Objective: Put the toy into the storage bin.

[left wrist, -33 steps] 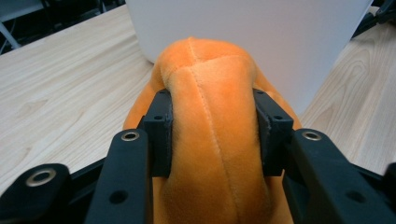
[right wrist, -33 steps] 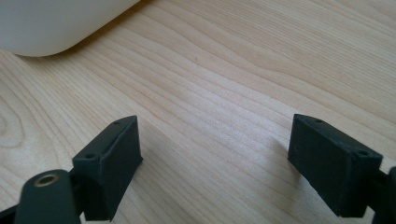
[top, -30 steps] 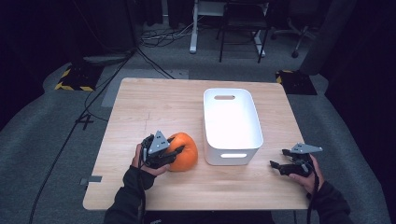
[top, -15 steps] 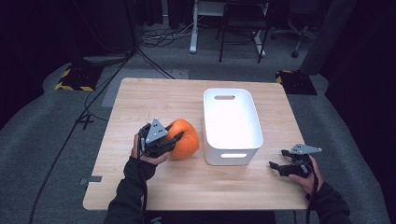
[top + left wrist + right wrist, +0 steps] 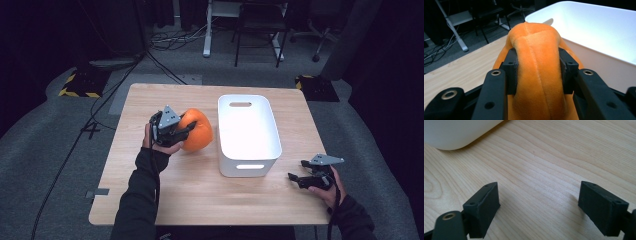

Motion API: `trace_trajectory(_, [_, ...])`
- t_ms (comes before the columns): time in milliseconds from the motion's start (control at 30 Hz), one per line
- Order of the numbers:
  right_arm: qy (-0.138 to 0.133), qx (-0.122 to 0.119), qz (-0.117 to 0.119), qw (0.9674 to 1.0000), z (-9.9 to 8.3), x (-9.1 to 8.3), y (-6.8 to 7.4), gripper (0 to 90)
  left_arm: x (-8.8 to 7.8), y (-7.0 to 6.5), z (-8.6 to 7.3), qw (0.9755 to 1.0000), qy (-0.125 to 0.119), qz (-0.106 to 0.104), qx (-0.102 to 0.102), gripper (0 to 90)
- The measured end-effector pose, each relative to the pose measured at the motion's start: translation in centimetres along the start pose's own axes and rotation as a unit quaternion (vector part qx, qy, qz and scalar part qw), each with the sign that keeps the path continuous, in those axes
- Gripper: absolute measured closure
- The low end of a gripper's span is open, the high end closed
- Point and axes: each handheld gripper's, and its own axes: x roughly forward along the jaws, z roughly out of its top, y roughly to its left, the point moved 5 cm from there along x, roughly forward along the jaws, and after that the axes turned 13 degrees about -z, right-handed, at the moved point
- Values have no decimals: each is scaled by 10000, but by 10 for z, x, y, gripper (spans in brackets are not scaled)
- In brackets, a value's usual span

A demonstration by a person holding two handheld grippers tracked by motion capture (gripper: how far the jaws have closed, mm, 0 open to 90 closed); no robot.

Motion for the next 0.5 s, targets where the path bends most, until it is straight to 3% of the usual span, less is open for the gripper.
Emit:
trace_trajectory(67, [-2, -2, 4, 10000, 0, 0, 0, 171, 0, 2, 4, 10000, 5, -5, -12, 605])
trace_trajectory(133, [1, 0, 4, 10000, 0, 0, 0, 171, -2, 5, 22, 9999, -161, 12, 6, 605])
trace_trajectory(267, [1, -1, 3, 10000, 0, 0, 0, 171, -5, -3, 40, 9996, -214, -53, 183, 605])
trace_trajectory(500, [3, 0, 1, 10000, 0, 0, 0, 171, -13, -9, 55, 9992, -195, -8, 360, 604])
